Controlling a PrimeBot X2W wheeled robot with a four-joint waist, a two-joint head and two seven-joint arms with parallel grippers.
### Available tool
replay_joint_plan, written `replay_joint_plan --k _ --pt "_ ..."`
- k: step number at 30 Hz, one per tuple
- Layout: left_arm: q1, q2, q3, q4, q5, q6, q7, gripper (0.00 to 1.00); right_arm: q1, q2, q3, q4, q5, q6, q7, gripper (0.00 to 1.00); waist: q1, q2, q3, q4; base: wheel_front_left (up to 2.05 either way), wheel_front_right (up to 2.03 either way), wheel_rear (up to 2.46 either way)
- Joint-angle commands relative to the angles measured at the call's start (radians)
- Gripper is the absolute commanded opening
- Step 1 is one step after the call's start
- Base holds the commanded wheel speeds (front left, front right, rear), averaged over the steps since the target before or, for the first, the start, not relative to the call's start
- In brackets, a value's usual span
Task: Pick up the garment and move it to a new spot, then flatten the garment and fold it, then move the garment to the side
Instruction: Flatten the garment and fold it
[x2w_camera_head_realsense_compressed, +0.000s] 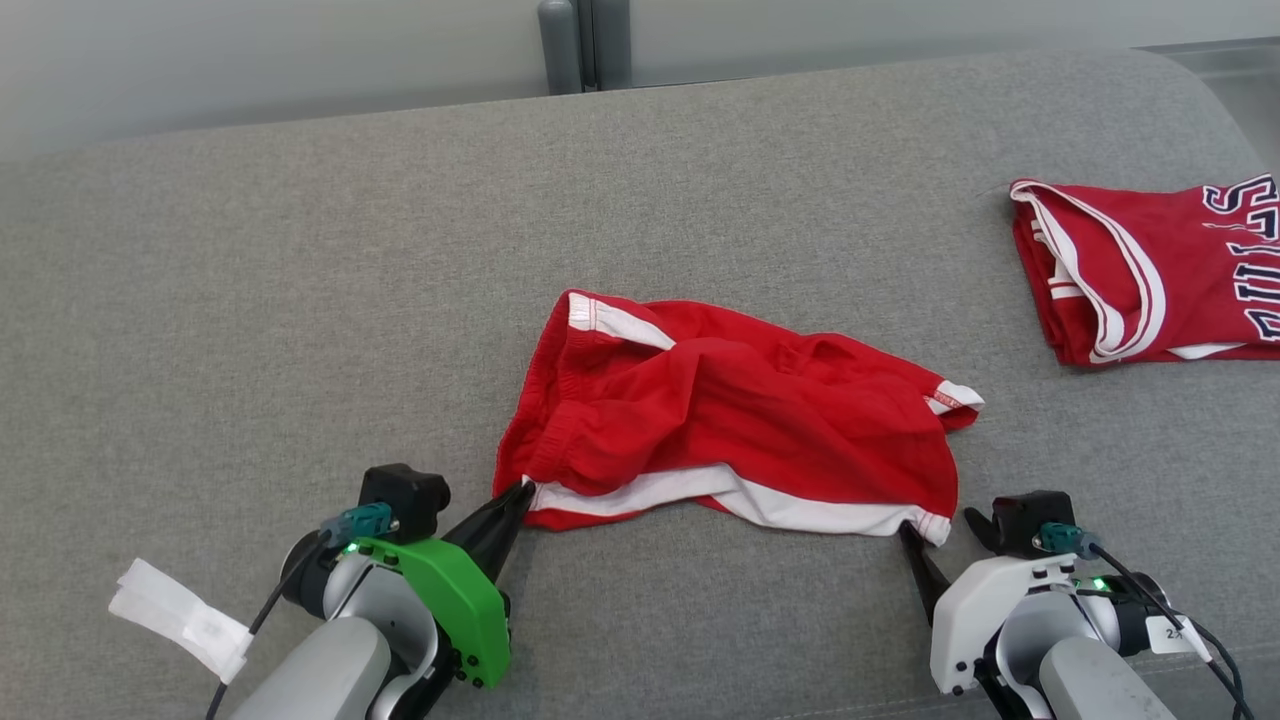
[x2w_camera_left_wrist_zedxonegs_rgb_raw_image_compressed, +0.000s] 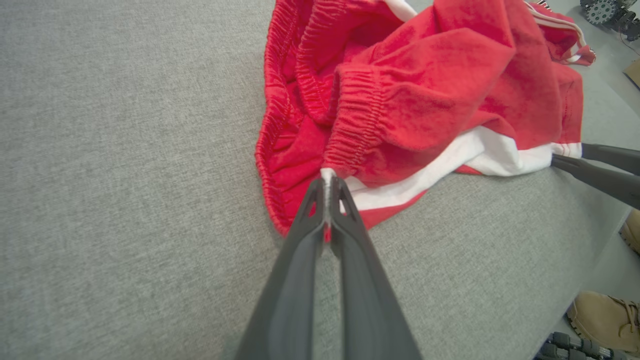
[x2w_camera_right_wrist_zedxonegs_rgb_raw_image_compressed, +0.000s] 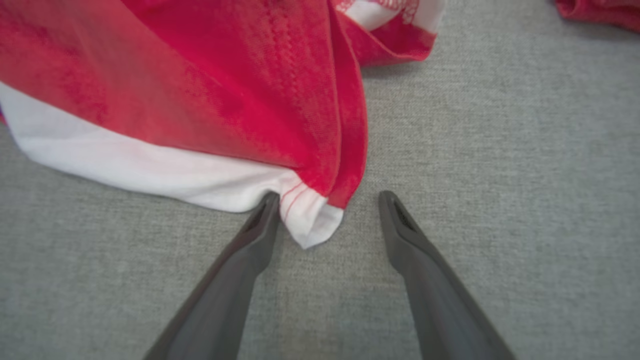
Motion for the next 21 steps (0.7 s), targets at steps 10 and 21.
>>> replay_joint_plan --k 10,21 --pt "-0.024 0.015 -0.04 0.02 -0.037 -0.005 -0.021 0.0 0.002 -0.008 0.061 0.006 0.048 0.001 -0.005 0.0 0.0 0.0 -0.01 -0.004 0.0 0.0 0.0" --pt "-0.034 0.041 -0.05 -0.017 -0.061 -0.003 -0.032 0.0 0.02 -0.03 0.055 -0.122 0.193 0.0 -0.024 0.0 0.0 0.0 -0.02 -0.008 0.0 0.0 0.0"
